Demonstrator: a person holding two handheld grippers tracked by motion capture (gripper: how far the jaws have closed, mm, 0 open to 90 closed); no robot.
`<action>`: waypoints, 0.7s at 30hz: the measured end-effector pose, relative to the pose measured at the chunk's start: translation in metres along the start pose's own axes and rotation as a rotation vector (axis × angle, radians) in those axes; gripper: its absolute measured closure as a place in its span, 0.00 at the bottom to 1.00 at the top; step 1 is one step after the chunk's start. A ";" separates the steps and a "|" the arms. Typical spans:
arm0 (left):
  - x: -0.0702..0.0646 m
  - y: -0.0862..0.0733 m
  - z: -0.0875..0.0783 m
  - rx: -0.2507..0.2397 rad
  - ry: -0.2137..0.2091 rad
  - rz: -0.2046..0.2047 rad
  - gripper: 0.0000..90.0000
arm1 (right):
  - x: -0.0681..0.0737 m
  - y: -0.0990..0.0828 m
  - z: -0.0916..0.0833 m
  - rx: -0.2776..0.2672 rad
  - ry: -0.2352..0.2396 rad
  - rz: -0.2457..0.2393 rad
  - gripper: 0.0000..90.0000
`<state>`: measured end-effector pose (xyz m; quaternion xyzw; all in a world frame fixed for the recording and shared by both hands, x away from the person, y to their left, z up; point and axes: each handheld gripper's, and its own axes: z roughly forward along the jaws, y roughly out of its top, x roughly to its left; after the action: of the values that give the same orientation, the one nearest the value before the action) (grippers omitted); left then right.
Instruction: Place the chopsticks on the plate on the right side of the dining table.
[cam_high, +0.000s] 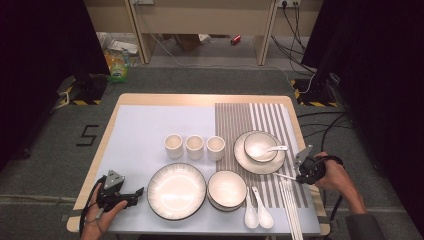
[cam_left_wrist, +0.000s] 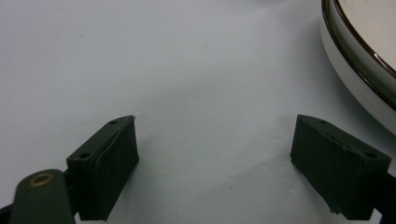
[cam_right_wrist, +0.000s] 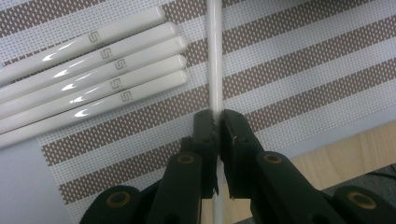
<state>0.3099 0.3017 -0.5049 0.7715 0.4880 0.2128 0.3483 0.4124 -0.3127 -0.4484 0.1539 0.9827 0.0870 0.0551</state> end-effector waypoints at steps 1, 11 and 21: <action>0.000 0.000 0.000 -0.002 0.000 -0.002 0.15 | -0.001 0.001 0.000 -0.004 -0.002 -0.015 0.94; 0.000 0.000 0.000 0.001 0.000 0.001 0.15 | 0.004 -0.001 0.000 -0.025 0.043 -0.041 0.94; 0.000 0.000 0.000 0.000 0.000 0.001 0.15 | 0.002 0.011 0.002 0.005 0.031 -0.104 0.94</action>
<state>0.3098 0.3016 -0.5049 0.7717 0.4878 0.2130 0.3481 0.4141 -0.3011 -0.4478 0.1013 0.9904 0.0838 0.0437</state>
